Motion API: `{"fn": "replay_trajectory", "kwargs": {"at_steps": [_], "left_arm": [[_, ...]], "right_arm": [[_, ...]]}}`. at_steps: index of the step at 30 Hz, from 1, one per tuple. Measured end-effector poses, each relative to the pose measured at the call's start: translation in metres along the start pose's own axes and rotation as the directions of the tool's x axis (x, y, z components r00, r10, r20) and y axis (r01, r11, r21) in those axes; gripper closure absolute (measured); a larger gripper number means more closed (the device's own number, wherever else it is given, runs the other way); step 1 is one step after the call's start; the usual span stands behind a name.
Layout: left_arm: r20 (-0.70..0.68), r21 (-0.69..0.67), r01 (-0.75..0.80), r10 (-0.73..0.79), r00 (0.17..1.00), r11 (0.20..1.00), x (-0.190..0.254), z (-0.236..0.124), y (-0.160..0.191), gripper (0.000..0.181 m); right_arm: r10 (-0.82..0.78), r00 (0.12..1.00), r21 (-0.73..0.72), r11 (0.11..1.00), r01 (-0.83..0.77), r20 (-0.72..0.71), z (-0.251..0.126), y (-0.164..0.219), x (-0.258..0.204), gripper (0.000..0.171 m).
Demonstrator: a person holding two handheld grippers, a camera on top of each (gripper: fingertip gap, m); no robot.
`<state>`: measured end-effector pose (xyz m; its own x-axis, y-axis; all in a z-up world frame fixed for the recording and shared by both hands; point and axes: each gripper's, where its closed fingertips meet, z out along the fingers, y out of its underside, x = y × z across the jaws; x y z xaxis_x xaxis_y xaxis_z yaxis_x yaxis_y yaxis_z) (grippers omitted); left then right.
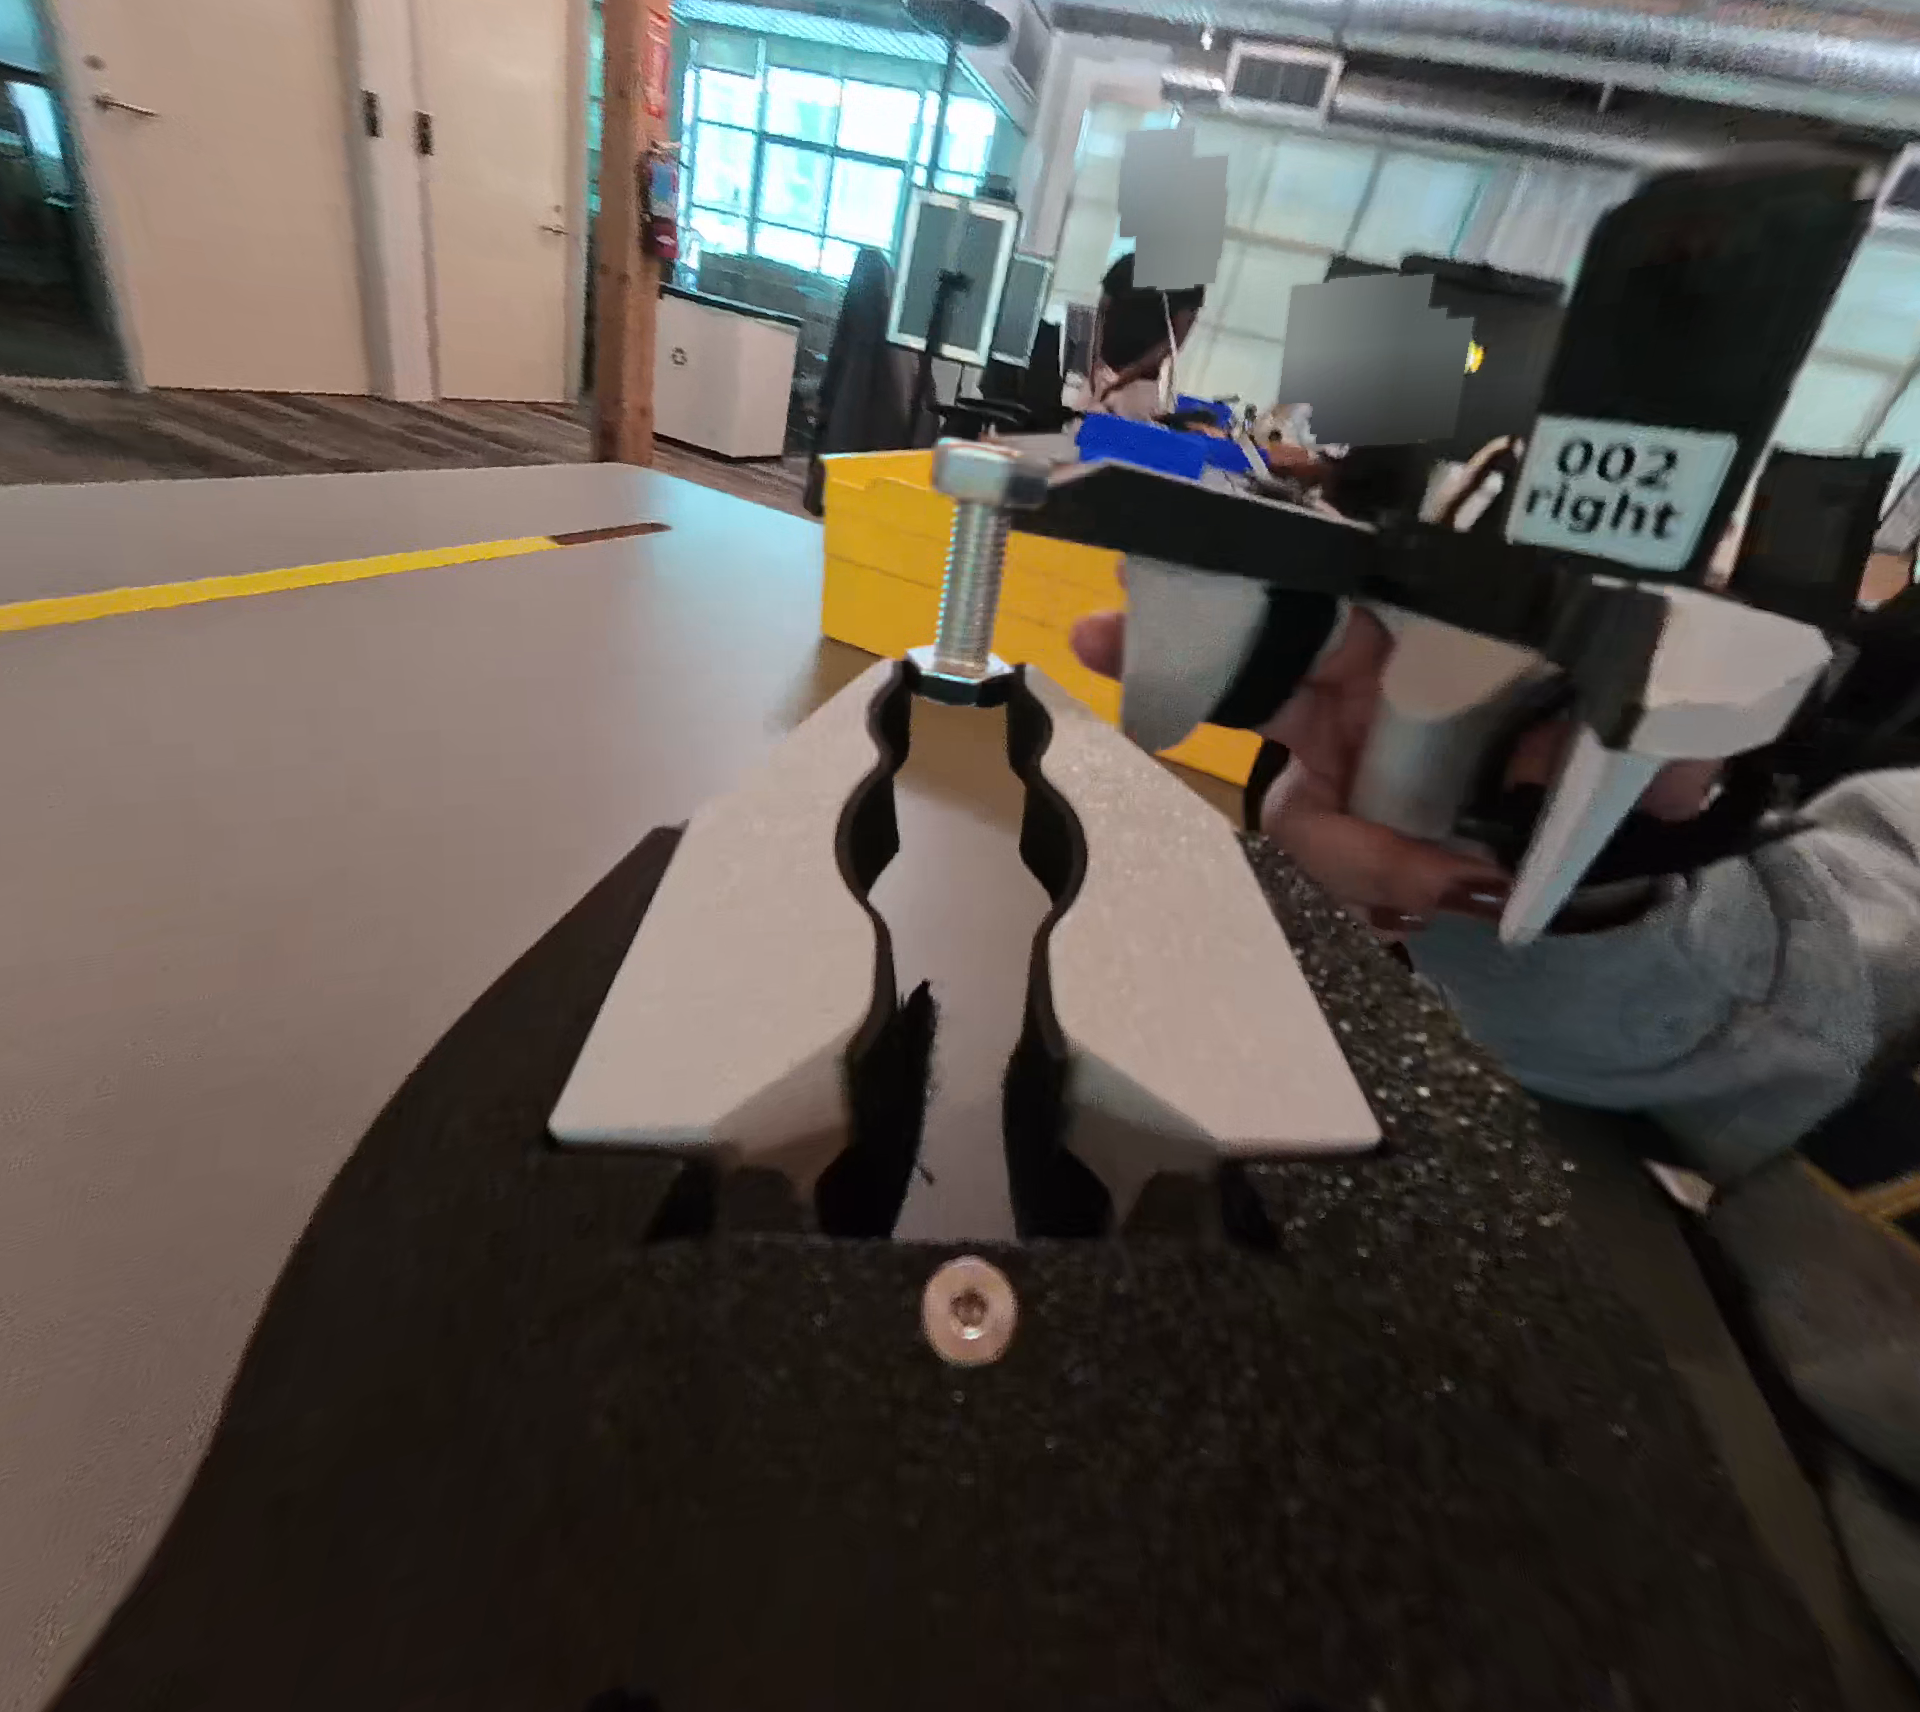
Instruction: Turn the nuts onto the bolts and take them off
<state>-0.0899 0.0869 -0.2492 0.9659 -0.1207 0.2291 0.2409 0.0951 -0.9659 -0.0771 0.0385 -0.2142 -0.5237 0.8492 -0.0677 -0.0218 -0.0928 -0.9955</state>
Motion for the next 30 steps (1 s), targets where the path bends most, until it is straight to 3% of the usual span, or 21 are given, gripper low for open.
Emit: {"fn": "replay_trajectory", "kwargs": {"at_steps": [6, 9, 12, 18, 24, 27, 30], "left_arm": [[-0.126, -0.064, -0.073, 0.064, 0.990, 0.995, 0.029, 0.010, 0.012, 0.165], [-0.098, -0.053, -0.066, 0.060, 0.993, 0.996, 0.023, 0.008, 0.009, 0.165], [-0.042, -0.009, 0.018, -0.018, 0.999, 1.000, 0.003, -0.003, -0.001, 0.165], [-0.245, -0.111, -0.032, 0.004, 0.970, 0.993, 0.044, 0.011, 0.019, 0.165], [-0.189, -0.036, 0.077, -0.082, 0.978, 0.996, 0.017, -0.003, 0.002, 0.165], [-0.351, -0.091, 0.060, -0.088, 0.932, 0.994, 0.045, -0.003, 0.010, 0.165], [-0.432, -0.146, 0.066, -0.123, 0.893, 0.987, 0.063, 0.002, 0.020, 0.165]], "right_arm": [[0.026, 1.000, 0.009, 1.000, -0.026, 0.012, 0.007, -0.004, 0.005, 0.081], [0.044, 0.998, -0.002, 0.999, -0.044, 0.035, 0.004, -0.001, 0.002, 0.085], [0.062, 0.996, 0.017, 0.998, -0.063, 0.061, -0.009, -0.001, 0.002, 0.104], [0.057, 0.997, 0.014, 0.998, -0.058, 0.058, -0.004, -0.004, 0.009, 0.105], [0.073, 0.994, 0.032, 0.997, -0.076, 0.077, -0.021, -0.004, 0.010, 0.123], [0.073, 0.994, 0.048, 0.996, -0.077, 0.083, -0.016, -0.010, 0.013, 0.120], [0.096, 0.974, -0.017, 0.995, -0.095, 0.207, -0.009, -0.004, -0.007, 0.119]]}}
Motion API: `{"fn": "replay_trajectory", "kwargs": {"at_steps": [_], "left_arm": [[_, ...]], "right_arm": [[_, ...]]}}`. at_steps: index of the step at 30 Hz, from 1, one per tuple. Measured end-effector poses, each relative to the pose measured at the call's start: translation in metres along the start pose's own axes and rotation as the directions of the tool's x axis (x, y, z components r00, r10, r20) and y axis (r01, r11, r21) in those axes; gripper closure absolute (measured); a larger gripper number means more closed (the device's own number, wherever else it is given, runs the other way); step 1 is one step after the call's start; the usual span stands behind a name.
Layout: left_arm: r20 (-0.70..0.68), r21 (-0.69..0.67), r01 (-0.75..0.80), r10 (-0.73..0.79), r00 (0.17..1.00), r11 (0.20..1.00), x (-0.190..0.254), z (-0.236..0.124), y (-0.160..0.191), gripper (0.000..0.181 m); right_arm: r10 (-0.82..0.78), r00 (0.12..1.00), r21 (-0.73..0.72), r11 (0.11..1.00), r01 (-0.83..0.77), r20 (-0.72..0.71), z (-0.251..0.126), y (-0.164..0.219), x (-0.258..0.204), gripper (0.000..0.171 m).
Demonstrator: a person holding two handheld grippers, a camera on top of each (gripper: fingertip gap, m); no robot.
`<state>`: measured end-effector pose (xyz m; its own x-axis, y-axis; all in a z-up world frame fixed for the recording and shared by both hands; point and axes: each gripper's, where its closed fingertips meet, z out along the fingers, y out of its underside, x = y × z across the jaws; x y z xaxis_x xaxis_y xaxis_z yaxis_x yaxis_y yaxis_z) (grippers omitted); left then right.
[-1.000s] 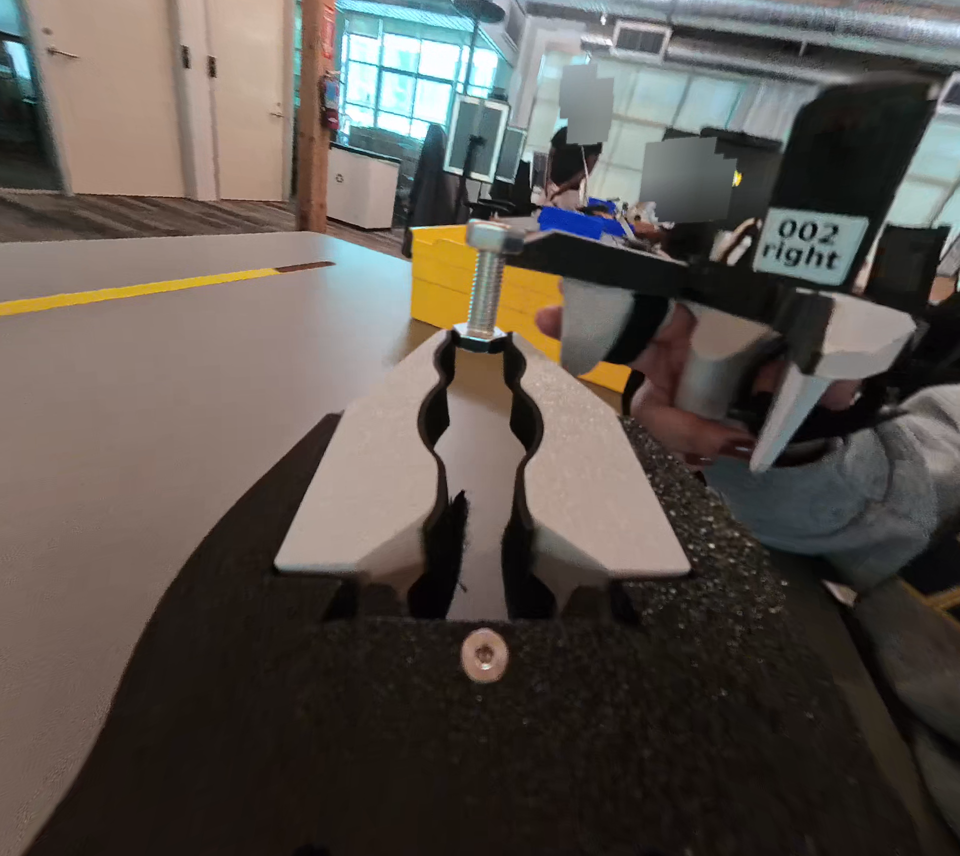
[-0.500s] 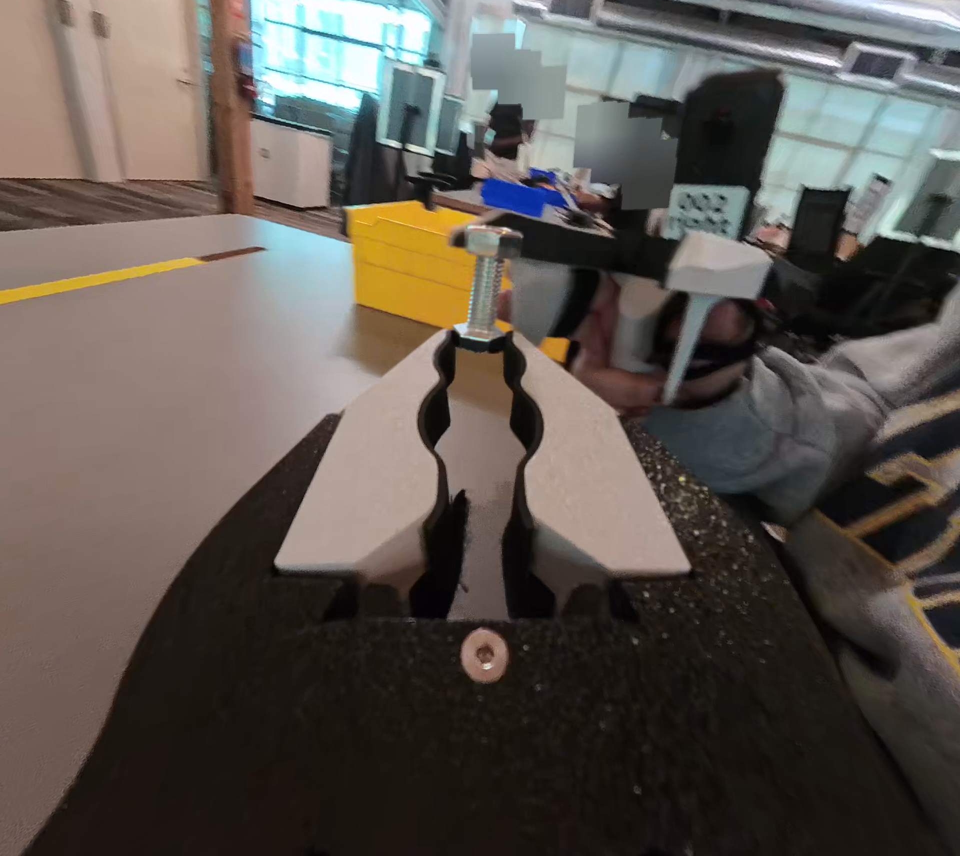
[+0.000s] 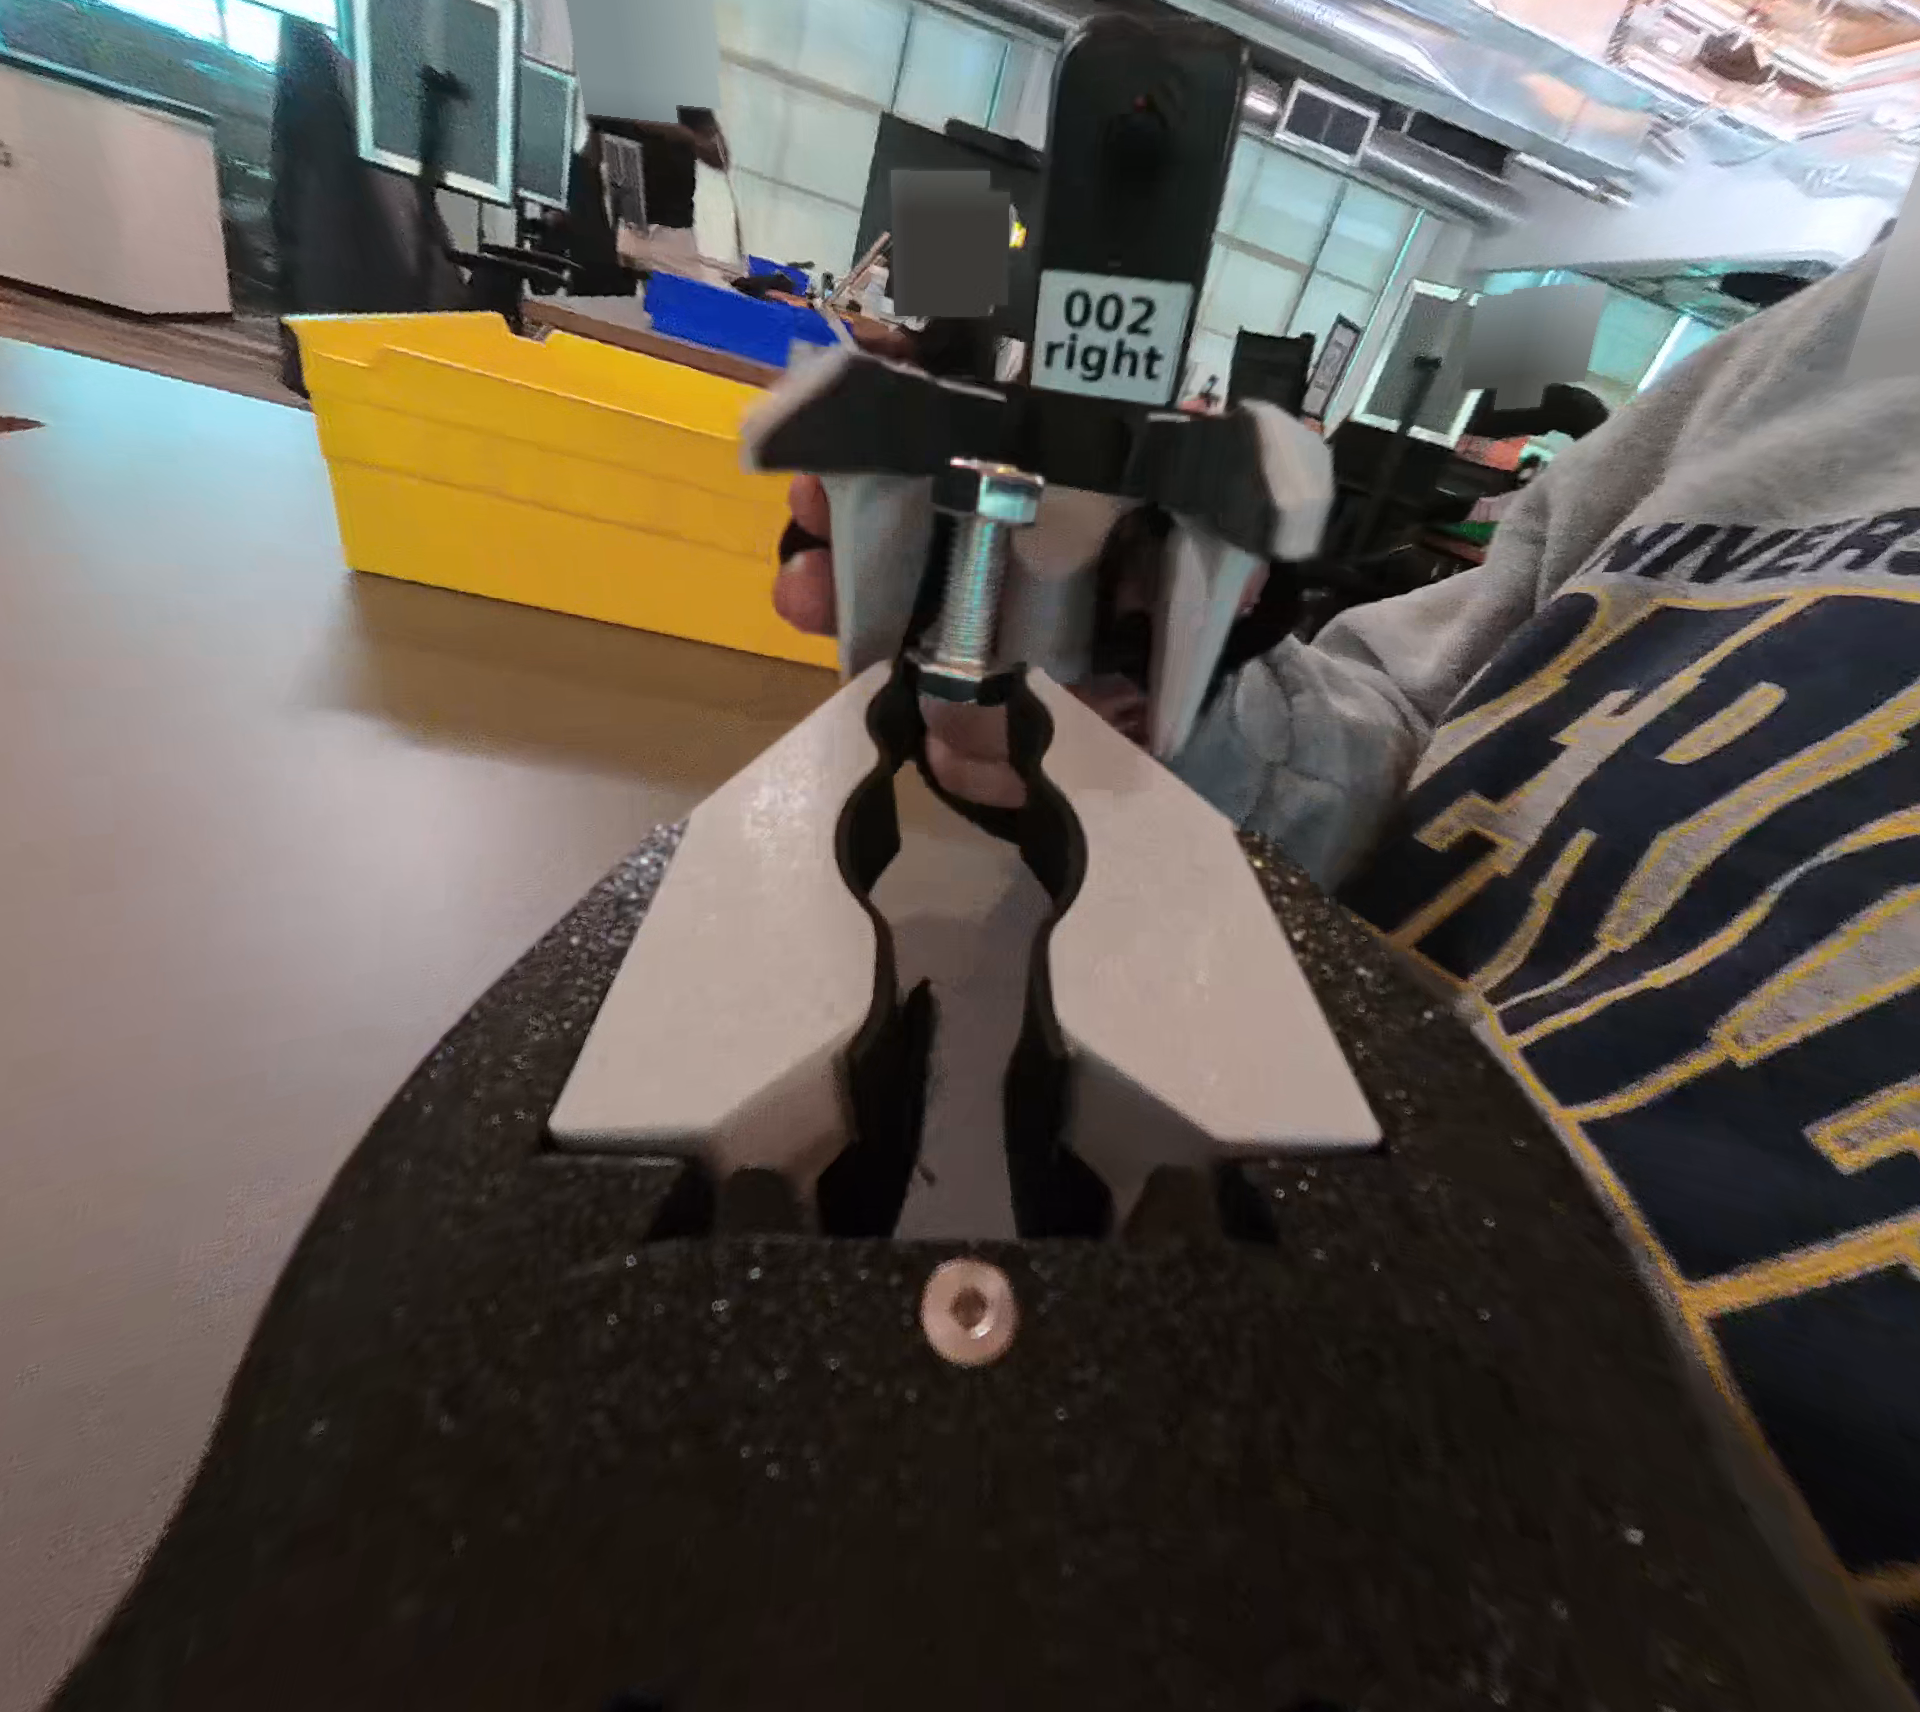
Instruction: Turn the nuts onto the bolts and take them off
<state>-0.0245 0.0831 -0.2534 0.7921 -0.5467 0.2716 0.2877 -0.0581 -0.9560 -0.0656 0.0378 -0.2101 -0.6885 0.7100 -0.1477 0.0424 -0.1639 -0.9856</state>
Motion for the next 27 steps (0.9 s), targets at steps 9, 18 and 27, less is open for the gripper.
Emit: {"fn": "replay_trajectory", "kwargs": {"at_steps": [9, 18, 27], "left_arm": [[0.020, 0.021, 0.029, -0.029, 0.999, 0.999, -0.007, -0.010, -0.005, 0.165], [0.063, 0.126, 0.058, -0.067, 0.996, 0.990, -0.018, -0.026, -0.022, 0.165], [0.116, 0.198, 0.060, -0.084, 0.990, 0.978, -0.027, -0.033, -0.031, 0.166]], "right_arm": [[0.027, 1.000, -0.006, 1.000, -0.027, 0.005, -0.013, 0.000, 0.007, 0.110], [0.051, 0.999, 0.014, 0.999, -0.051, 0.017, -0.020, 0.002, 0.005, 0.108], [0.021, 0.999, 0.027, 0.999, -0.022, 0.048, -0.020, 0.002, -0.005, 0.111]]}}
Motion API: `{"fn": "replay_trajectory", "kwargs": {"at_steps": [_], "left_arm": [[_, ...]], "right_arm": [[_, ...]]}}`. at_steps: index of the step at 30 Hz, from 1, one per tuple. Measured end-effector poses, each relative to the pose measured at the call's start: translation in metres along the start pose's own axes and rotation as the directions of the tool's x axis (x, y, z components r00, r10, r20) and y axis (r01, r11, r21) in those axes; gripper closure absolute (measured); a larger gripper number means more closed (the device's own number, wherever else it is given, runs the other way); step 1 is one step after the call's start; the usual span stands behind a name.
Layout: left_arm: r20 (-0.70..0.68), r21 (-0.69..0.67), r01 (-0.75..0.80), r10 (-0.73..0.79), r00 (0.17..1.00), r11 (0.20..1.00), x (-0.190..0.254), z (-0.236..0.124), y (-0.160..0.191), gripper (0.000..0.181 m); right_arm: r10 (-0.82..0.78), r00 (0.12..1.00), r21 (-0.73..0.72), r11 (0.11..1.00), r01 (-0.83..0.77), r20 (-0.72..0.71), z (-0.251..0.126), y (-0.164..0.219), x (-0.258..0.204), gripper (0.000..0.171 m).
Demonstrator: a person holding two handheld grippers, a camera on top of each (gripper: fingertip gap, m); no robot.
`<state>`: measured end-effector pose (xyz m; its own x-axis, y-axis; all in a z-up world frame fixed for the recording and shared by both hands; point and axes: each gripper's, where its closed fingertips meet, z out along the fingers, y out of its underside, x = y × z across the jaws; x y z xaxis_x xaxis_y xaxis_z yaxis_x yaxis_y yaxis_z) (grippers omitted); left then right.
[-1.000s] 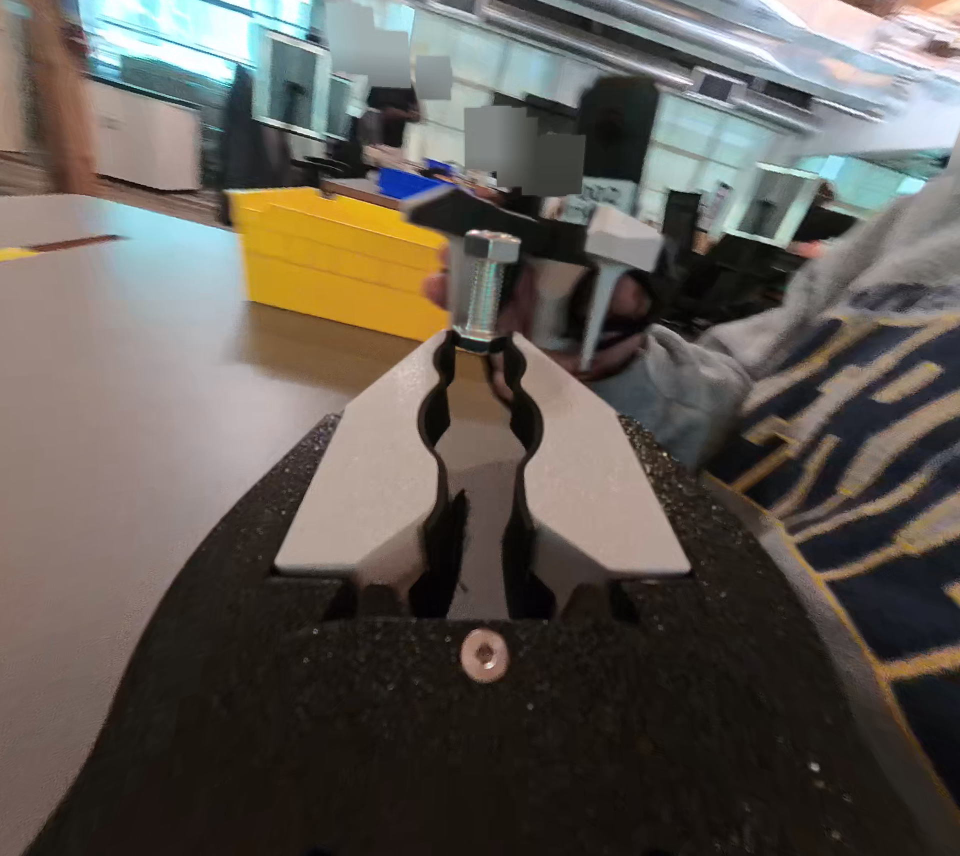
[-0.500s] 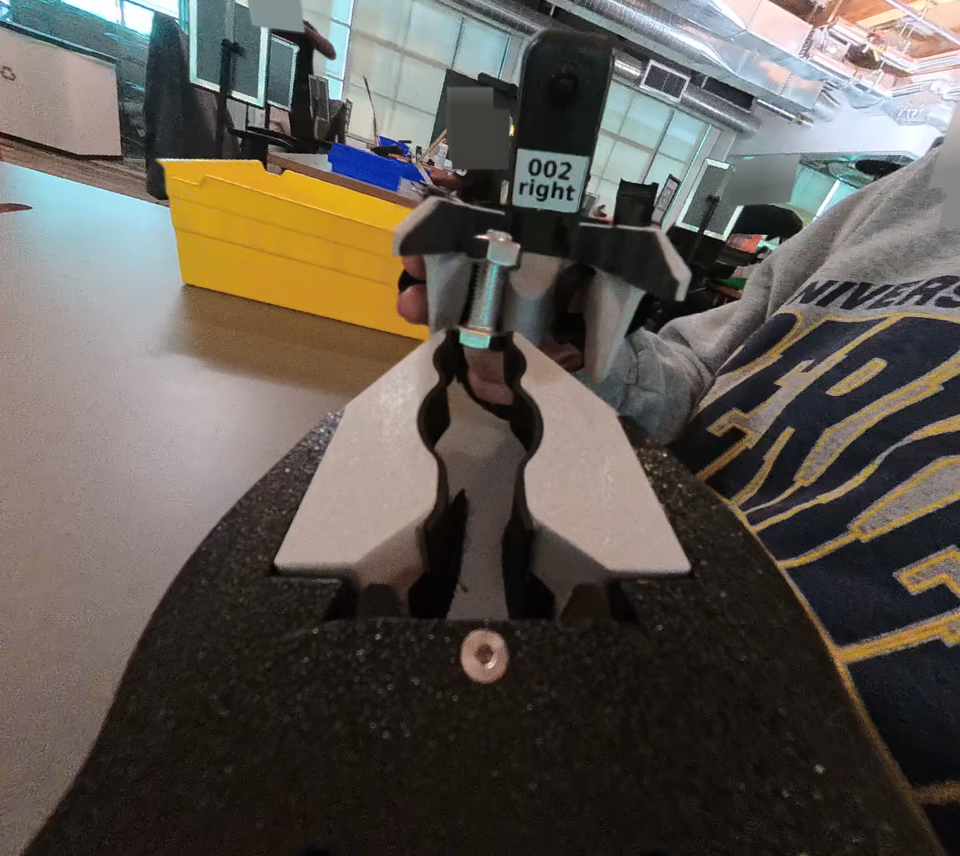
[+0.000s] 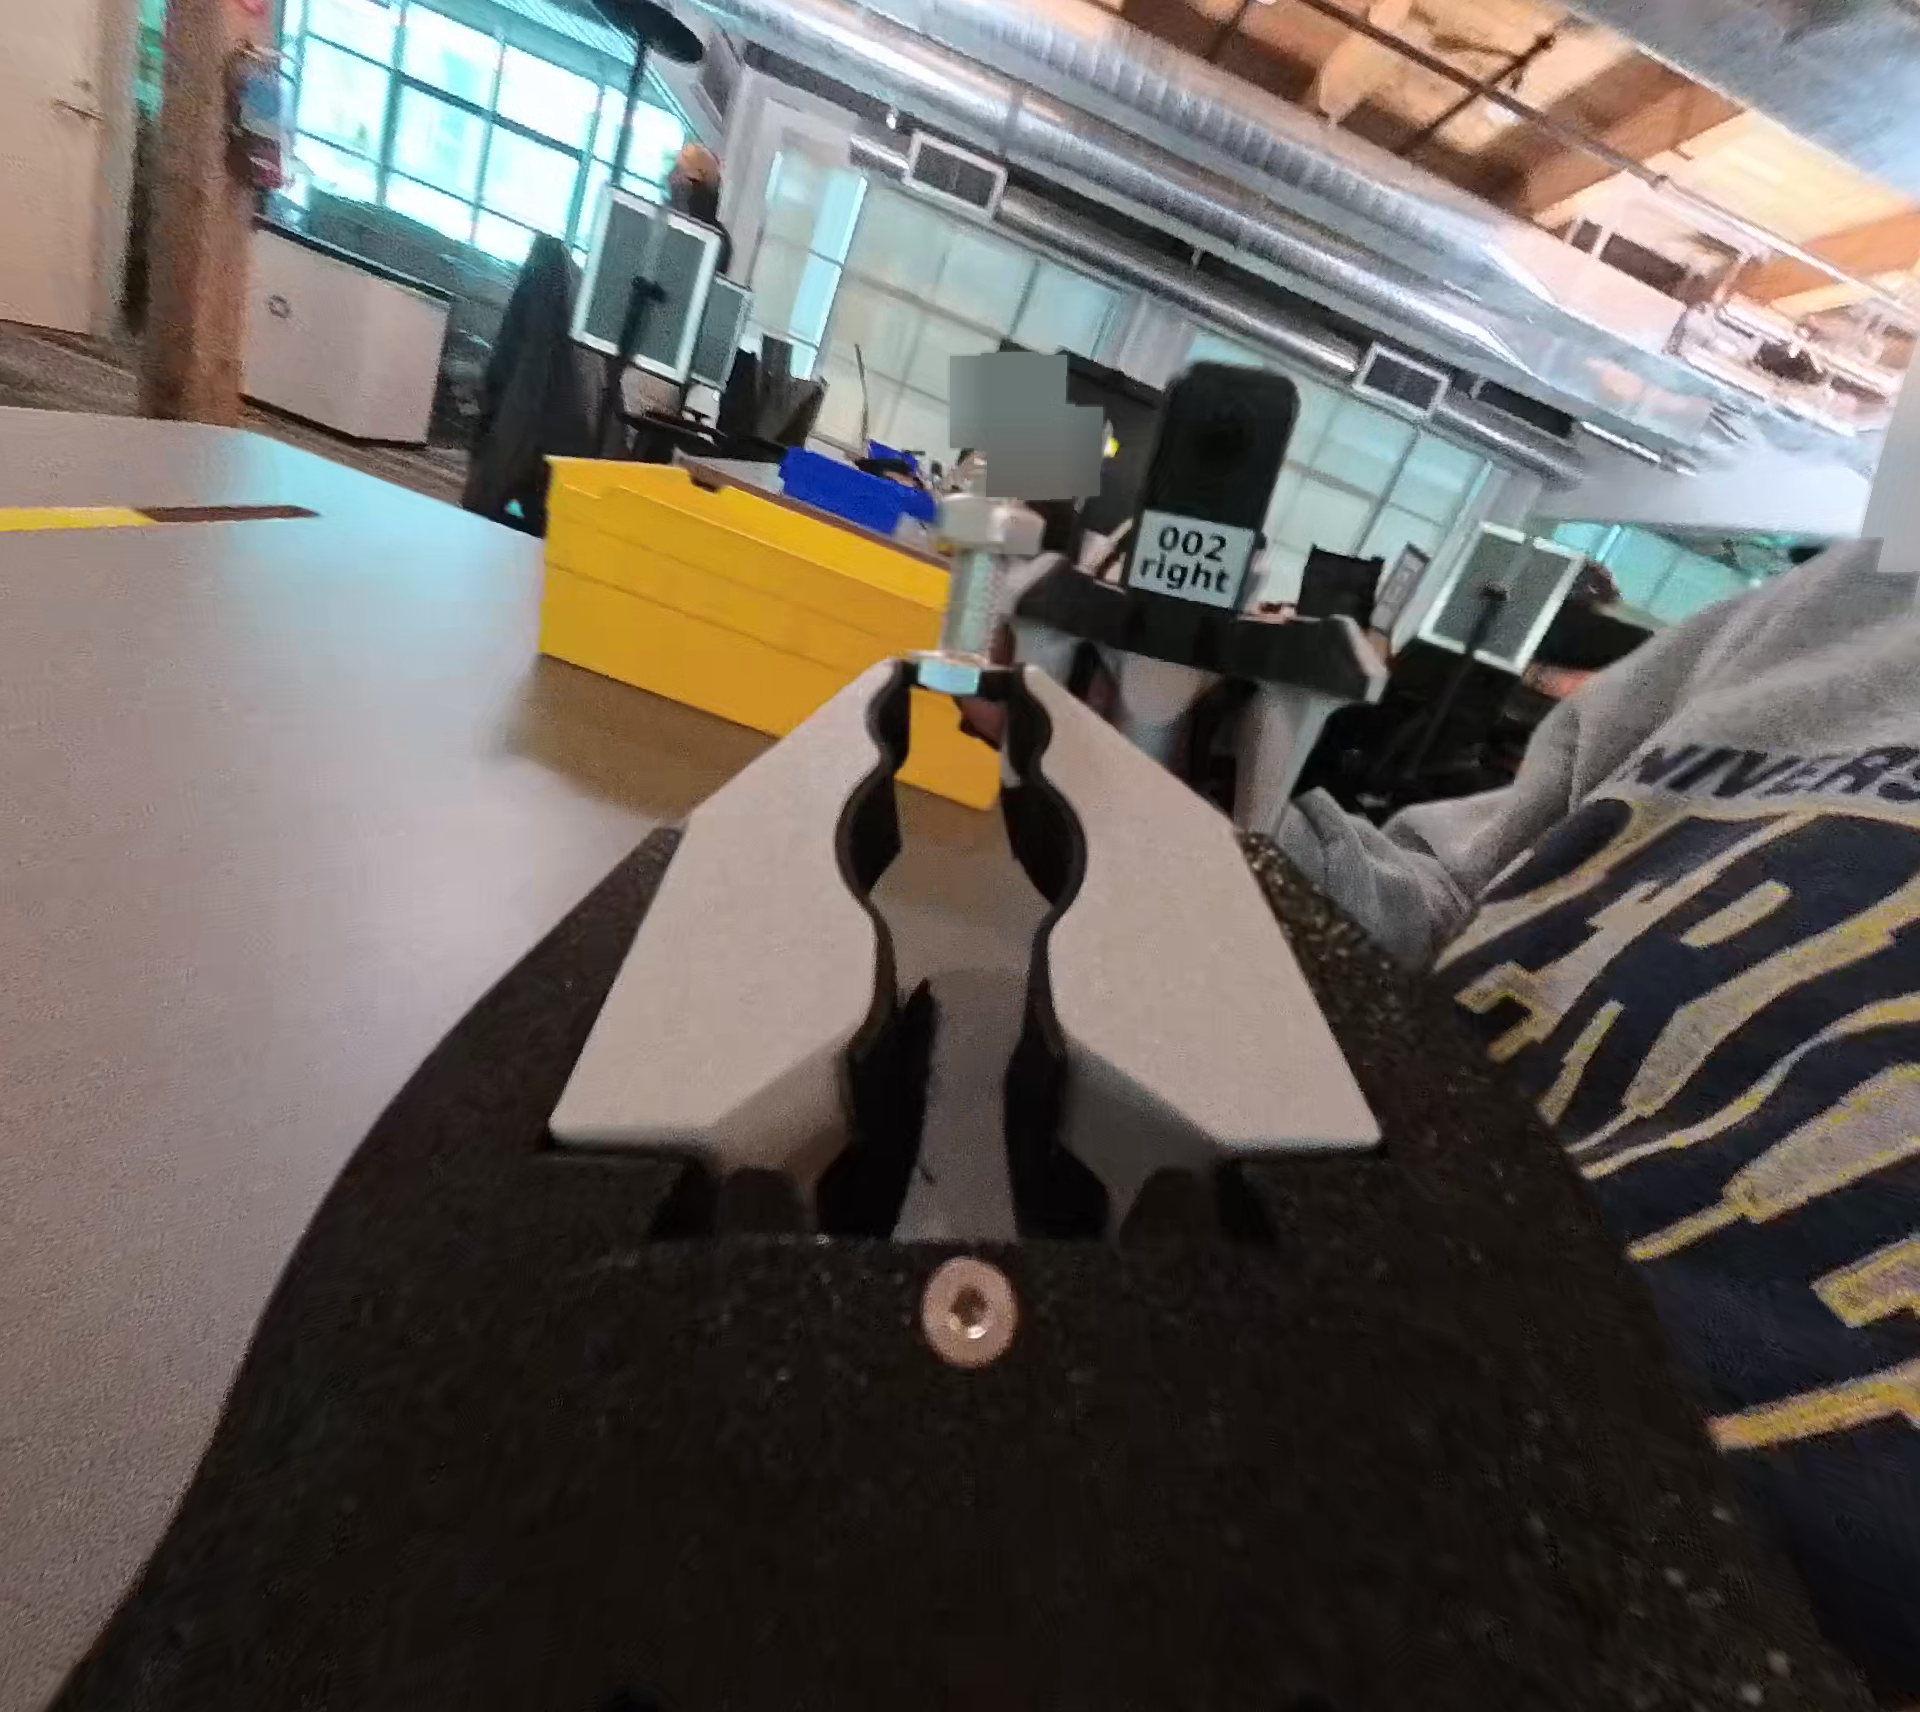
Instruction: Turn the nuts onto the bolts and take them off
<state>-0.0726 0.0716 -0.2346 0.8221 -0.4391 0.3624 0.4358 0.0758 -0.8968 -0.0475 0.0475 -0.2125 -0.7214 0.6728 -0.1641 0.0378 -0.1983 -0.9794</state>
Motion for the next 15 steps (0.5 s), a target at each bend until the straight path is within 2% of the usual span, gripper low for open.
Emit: {"fn": "replay_trajectory", "kwargs": {"at_steps": [2, 4, 7, 10, 12, 13, 15], "left_arm": [[-0.012, 0.021, 0.025, -0.025, 1.000, 0.999, -0.002, -0.006, -0.005, 0.166], [-0.068, -0.032, 0.016, -0.018, 0.998, 0.999, 0.010, 0.005, 0.006, 0.165], [-0.139, -0.087, 0.018, -0.030, 0.990, 0.996, 0.026, 0.021, 0.021, 0.165], [-0.083, -0.025, 0.029, -0.030, 0.996, 0.999, 0.013, 0.011, 0.008, 0.165], [0.013, 0.058, 0.052, -0.053, 0.999, 0.997, -0.008, -0.005, -0.008, 0.166], [0.021, 0.072, 0.066, -0.068, 0.997, 0.995, -0.012, -0.009, -0.010, 0.166], [-0.018, 0.013, 0.051, -0.051, 0.999, 0.999, -0.003, -0.002, 0.000, 0.166]], "right_arm": [[0.022, 0.999, 0.035, 0.999, -0.020, -0.043, -0.004, -0.004, 0.009, 0.104], [0.017, 0.998, 0.056, 0.998, -0.013, -0.068, 0.001, -0.010, 0.015, 0.098], [0.006, 1.000, 0.034, 0.999, -0.005, -0.022, 0.018, -0.008, 0.006, 0.093], [0.001, 1.000, 0.007, 1.000, -0.001, -0.003, 0.016, -0.002, -0.003, 0.085], [0.027, 1.000, 0.005, 1.000, -0.027, -0.002, 0.005, 0.002, -0.002, 0.094], [0.049, 0.999, 0.035, 0.998, -0.048, -0.019, 0.002, -0.002, 0.001, 0.094], [0.041, 0.997, 0.064, 0.997, -0.037, -0.064, 0.002, -0.008, 0.008, 0.089]]}}
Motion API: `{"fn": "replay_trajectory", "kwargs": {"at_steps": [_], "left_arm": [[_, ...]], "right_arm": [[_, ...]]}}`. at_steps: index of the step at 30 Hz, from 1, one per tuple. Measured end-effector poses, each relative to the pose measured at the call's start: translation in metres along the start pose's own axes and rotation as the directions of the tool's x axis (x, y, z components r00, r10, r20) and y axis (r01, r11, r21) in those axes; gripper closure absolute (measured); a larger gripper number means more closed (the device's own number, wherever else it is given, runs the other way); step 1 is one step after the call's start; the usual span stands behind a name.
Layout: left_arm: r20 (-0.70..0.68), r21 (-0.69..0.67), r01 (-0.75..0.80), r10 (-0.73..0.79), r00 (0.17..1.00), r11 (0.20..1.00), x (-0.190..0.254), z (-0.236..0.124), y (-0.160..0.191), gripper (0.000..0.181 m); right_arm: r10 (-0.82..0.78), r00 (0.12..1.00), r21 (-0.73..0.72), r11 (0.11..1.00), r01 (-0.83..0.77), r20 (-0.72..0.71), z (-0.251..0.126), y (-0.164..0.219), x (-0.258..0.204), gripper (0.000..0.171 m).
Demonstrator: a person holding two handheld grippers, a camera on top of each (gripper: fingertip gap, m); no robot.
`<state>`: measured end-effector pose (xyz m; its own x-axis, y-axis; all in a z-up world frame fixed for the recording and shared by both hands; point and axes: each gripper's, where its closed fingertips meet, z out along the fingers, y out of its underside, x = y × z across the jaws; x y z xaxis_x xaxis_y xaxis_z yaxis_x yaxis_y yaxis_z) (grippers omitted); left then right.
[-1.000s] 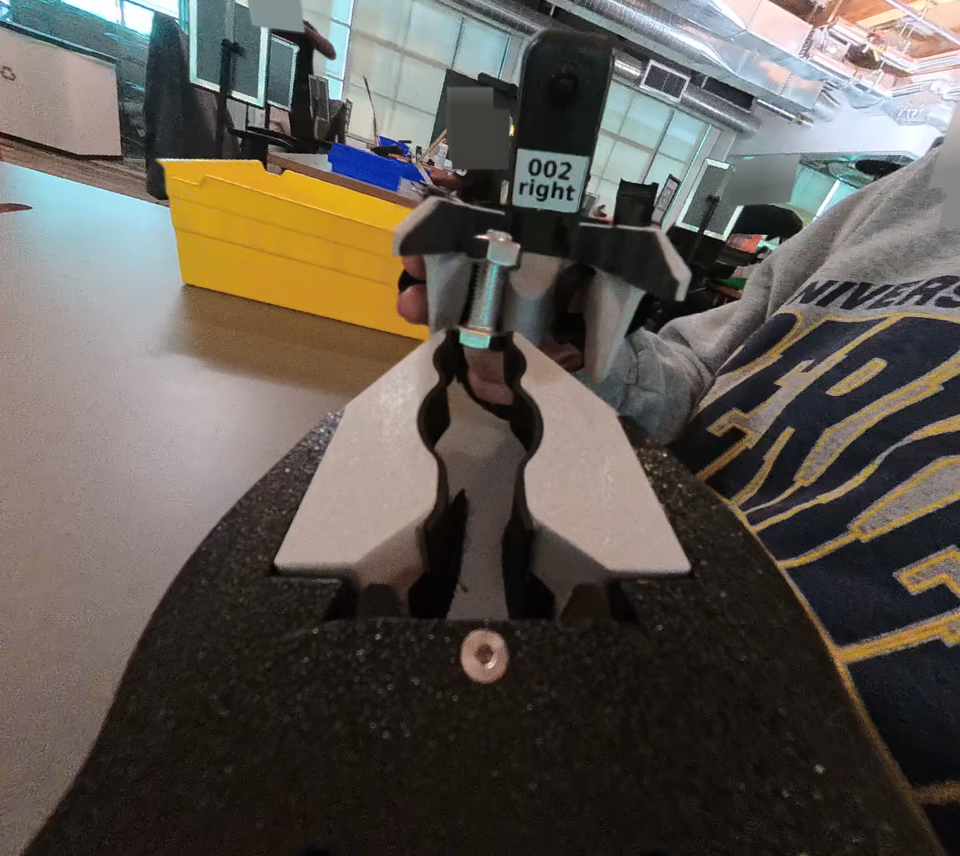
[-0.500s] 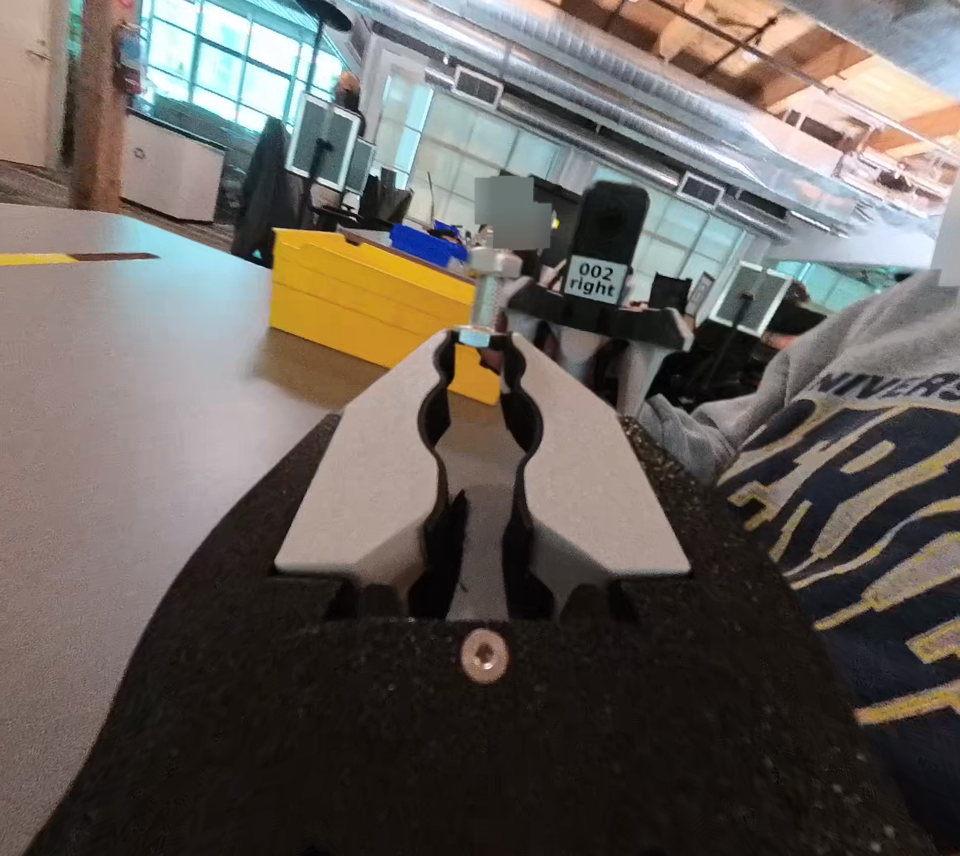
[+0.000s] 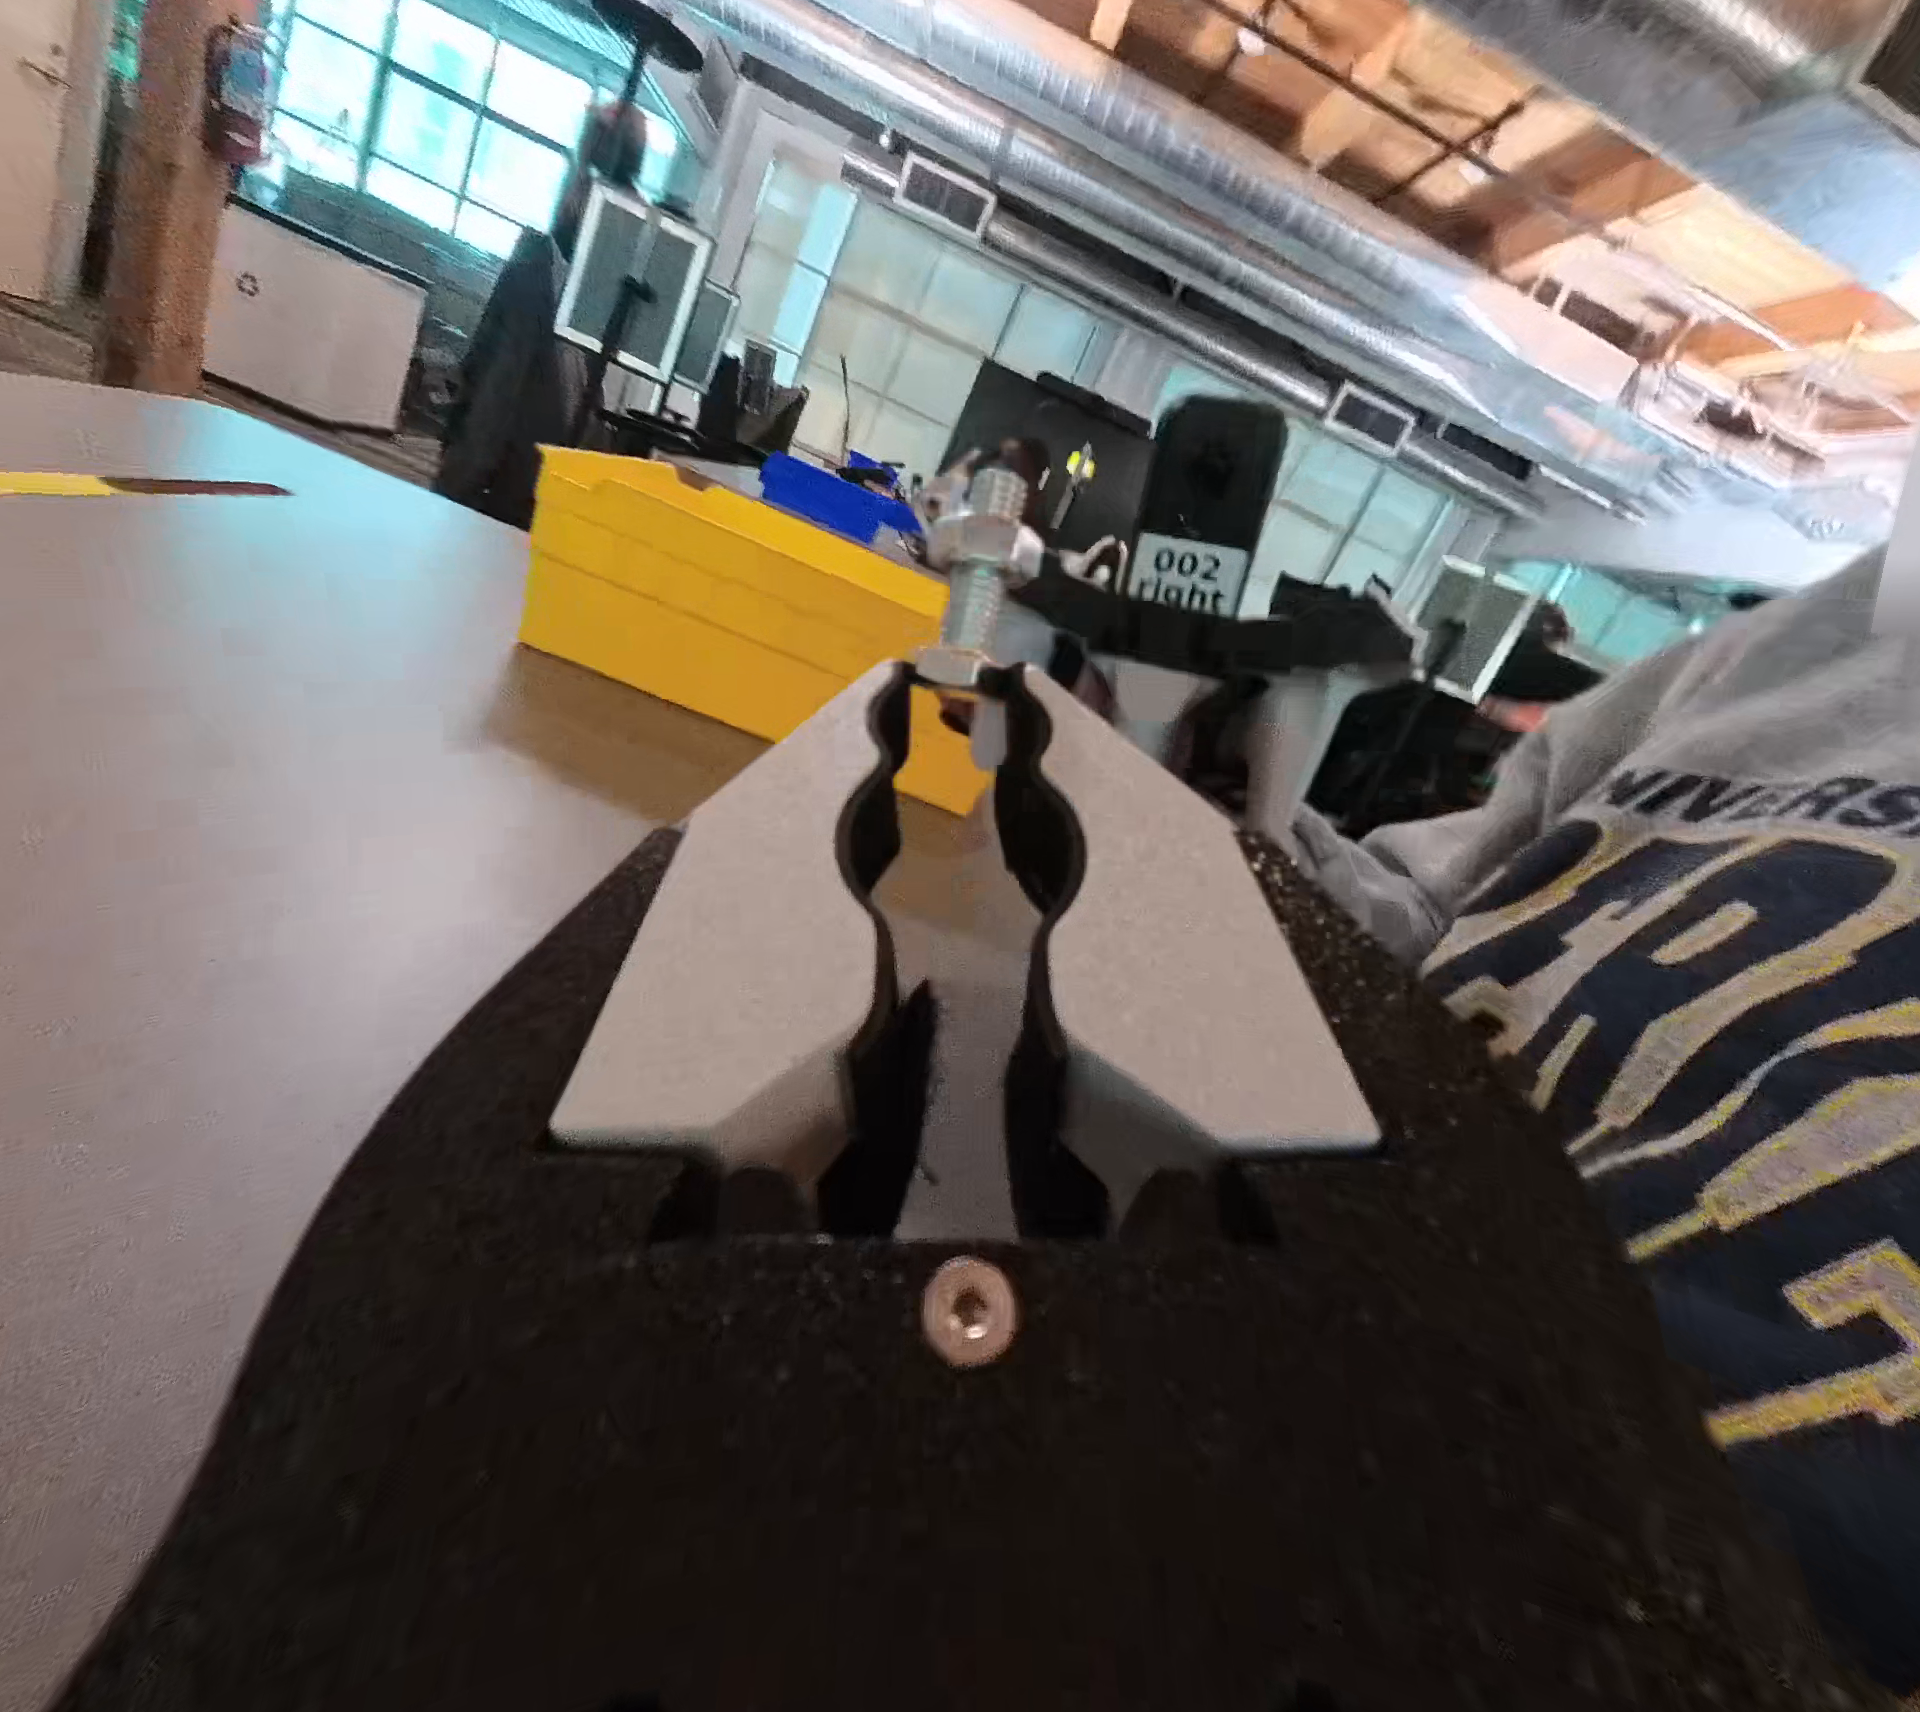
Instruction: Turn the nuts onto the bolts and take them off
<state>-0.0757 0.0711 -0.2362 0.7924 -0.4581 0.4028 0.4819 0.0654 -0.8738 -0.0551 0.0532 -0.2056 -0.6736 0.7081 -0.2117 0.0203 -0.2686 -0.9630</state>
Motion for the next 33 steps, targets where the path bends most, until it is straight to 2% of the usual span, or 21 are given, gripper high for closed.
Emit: {"fn": "replay_trajectory", "kwargs": {"at_steps": [2, 4, 6, 8, 9, 11, 13, 16, 19, 23, 33], "left_arm": [[-0.073, -0.088, -0.029, 0.023, 0.997, 0.996, 0.016, 0.016, 0.018, 0.165], [-0.119, -0.121, -0.034, 0.020, 0.993, 0.992, 0.027, 0.026, 0.027, 0.165], [-0.076, -0.092, -0.035, 0.028, 0.997, 0.995, 0.020, 0.022, 0.022, 0.165], [-0.019, 0.003, -0.011, 0.011, 1.000, 1.000, 0.007, 0.006, 0.000, 0.166], [0.029, 0.034, -0.008, 0.007, 1.000, 0.999, -0.002, -0.001, -0.006, 0.166], [0.027, 0.024, -0.009, 0.008, 1.000, 1.000, -0.003, -0.004, -0.006, 0.166], [0.016, -0.024, -0.034, 0.035, 0.999, 0.999, 0.002, 0.005, 0.004, 0.166], [-0.006, -0.041, -0.039, 0.039, 0.999, 0.998, 0.008, 0.013, 0.012, 0.166], [-0.024, -0.012, -0.016, 0.016, 1.000, 1.000, 0.009, 0.011, 0.007, 0.166], [-0.051, 0.000, -0.008, 0.008, 0.999, 1.000, 0.014, 0.010, 0.006, 0.166], [-0.076, -0.012, -0.039, 0.038, 0.996, 0.999, 0.020, 0.023, 0.015, 0.164]], "right_arm": [[-0.026, 1.000, -0.024, 0.999, 0.026, -0.002, 0.008, 0.001, 0.001, 0.087], [-0.023, 0.999, -0.038, 0.999, 0.024, 0.036, 0.015, 0.003, -0.006, 0.087], [-0.016, 0.998, -0.029, 0.999, 0.018, 0.063, 0.013, 0.003, -0.014, 0.083], [0.000, 0.998, -0.034, 0.999, 0.002, 0.055, 0.002, 0.007, -0.011, 0.083], [0.022, 0.998, -0.028, 0.999, -0.021, 0.052, -0.004, 0.007, -0.008, 0.098], [0.062, 0.998, 0.034, 0.997, -0.062, 0.013, -0.010, -0.003, 0.002, 0.112], [0.044, 0.998, 0.056, 0.998, -0.042, -0.041, -0.010, -0.009, 0.012, 0.117], [0.014, 0.996, -0.009, 1.000, -0.015, -0.085, -0.005, 0.000, 0.018, 0.122], [0.014, 0.995, -0.006, 1.000, -0.015, -0.099, -0.008, 0.005, 0.020, 0.140], [0.021, 0.995, -0.006, 1.000, -0.022, -0.096, -0.010, 0.007, 0.021, 0.155], [-0.054, 0.993, -0.045, 0.998, 0.049, -0.105, -0.021, 0.004, 0.019, 0.156]]}}
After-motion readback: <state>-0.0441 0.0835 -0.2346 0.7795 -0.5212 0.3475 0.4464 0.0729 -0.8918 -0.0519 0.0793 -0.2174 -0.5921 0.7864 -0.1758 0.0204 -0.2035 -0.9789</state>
